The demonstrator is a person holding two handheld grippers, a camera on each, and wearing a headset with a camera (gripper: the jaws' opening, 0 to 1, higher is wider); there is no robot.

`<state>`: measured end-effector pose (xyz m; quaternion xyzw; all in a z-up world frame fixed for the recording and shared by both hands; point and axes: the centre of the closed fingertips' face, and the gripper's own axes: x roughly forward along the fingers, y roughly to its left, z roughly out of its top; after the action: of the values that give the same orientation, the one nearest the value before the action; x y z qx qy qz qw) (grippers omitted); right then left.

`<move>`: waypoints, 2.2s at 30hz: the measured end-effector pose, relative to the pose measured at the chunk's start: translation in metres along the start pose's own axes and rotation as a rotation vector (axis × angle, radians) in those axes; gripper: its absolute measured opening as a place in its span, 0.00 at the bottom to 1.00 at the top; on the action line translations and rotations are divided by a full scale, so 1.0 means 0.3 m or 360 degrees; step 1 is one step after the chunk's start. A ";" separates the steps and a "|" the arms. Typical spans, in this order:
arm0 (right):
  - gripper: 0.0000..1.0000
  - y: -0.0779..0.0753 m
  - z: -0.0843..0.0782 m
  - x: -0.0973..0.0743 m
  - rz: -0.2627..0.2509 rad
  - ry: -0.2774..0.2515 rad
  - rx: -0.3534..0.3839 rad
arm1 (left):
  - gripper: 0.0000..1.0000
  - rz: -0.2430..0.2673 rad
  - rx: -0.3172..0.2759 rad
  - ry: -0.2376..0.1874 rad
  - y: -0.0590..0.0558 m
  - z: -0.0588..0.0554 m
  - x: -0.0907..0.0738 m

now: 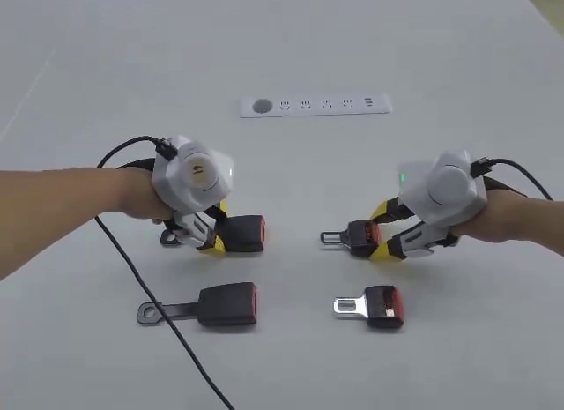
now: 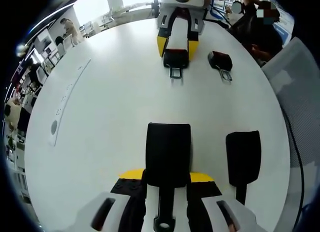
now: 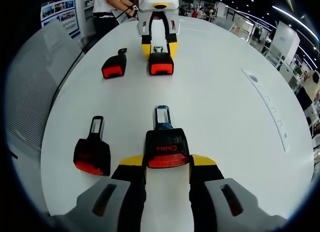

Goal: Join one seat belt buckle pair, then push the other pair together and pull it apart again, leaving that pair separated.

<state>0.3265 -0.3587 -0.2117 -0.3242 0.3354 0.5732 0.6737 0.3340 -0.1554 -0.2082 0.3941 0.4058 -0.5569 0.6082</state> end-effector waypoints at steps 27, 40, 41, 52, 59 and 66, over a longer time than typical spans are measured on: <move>0.31 -0.006 0.108 0.060 0.0005 -0.0028 -0.0019 | 0.31 -0.0044 -0.0057 0.0047 0.002 -0.009 0.009; 0.31 -0.009 0.157 0.105 0.0016 -0.0048 -0.0044 | 0.31 -0.0053 -0.0037 0.0042 0.003 -0.009 0.010; 0.31 -0.013 0.161 0.111 0.0017 -0.0050 -0.0045 | 0.31 -0.0054 -0.0032 0.0042 0.003 -0.009 0.010; 0.31 -0.006 0.204 0.136 0.0032 -0.0066 -0.0059 | 0.31 -0.0056 -0.0035 0.0036 -0.004 -0.004 0.008; 0.31 0.001 0.237 0.146 0.0044 -0.0070 -0.0089 | 0.31 -0.0058 -0.0031 0.0031 -0.002 -0.004 0.009; 0.31 0.005 0.261 0.156 0.0046 -0.0077 -0.0103 | 0.31 -0.0058 -0.0030 0.0028 -0.006 -0.001 0.007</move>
<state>0.3369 -0.2681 -0.2061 -0.3269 0.3050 0.6011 0.6624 0.3323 -0.1560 -0.2104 0.3857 0.4235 -0.5605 0.5981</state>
